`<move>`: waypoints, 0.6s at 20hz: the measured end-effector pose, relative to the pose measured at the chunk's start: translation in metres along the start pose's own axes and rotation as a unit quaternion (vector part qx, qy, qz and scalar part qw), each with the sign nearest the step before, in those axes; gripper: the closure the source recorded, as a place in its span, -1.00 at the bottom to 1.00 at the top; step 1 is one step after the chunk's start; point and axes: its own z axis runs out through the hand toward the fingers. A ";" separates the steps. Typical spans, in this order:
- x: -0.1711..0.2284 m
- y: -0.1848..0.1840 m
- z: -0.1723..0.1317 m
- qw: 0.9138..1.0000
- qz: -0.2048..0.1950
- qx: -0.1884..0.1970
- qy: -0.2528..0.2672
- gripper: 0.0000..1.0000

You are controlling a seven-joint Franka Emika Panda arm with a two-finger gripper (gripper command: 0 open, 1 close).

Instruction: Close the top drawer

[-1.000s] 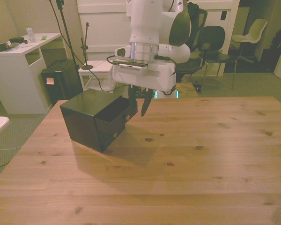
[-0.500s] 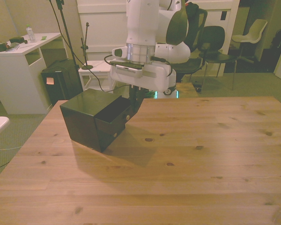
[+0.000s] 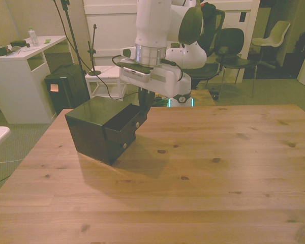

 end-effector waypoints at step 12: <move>0.023 0.009 -0.001 0.995 0.039 -0.088 0.015 1.00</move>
